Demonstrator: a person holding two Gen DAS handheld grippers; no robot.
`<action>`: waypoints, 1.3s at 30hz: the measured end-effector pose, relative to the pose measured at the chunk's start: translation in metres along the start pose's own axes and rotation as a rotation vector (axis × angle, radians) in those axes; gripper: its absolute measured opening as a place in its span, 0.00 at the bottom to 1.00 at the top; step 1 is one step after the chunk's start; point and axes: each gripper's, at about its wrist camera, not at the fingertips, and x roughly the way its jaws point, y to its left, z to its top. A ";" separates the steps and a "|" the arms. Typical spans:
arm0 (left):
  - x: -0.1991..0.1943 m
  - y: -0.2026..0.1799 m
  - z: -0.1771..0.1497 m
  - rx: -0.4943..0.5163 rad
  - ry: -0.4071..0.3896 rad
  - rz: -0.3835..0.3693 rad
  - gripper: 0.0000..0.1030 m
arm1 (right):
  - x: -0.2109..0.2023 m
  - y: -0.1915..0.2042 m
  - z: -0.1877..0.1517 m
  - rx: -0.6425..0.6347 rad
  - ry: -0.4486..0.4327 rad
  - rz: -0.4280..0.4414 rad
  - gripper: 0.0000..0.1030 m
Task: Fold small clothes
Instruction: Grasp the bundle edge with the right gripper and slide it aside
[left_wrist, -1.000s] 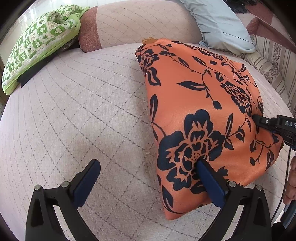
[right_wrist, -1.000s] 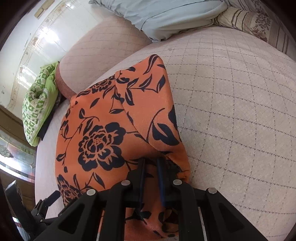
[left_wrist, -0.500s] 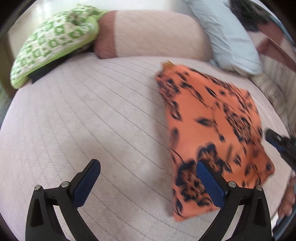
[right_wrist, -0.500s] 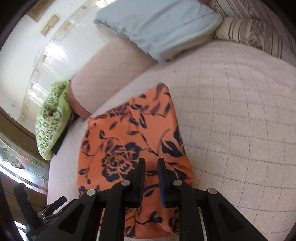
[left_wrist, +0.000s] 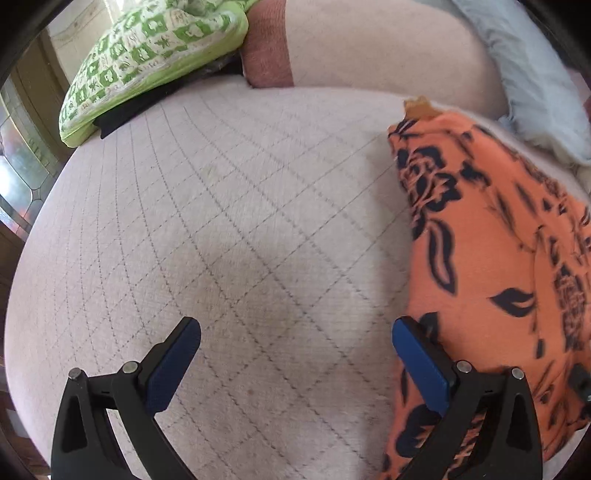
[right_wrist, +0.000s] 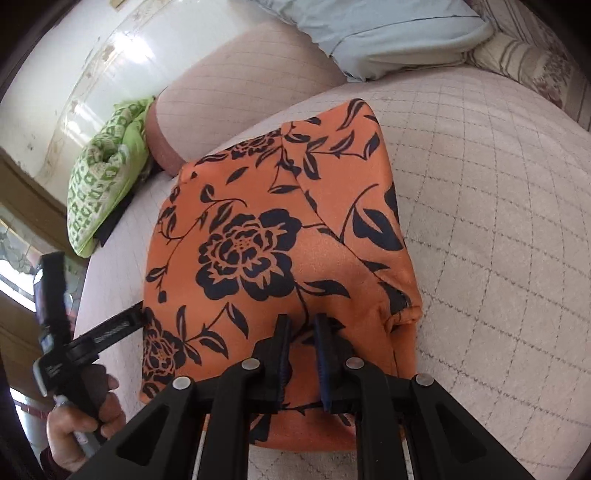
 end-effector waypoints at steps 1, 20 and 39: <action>0.000 0.001 0.001 0.000 0.007 -0.011 1.00 | -0.002 -0.001 0.004 0.021 -0.012 0.016 0.16; -0.007 0.035 0.011 0.025 -0.023 0.054 1.00 | 0.059 0.102 0.055 -0.112 0.090 0.168 0.24; -0.034 0.016 0.012 0.074 -0.179 0.036 1.00 | 0.063 0.091 0.111 -0.055 0.015 0.139 0.24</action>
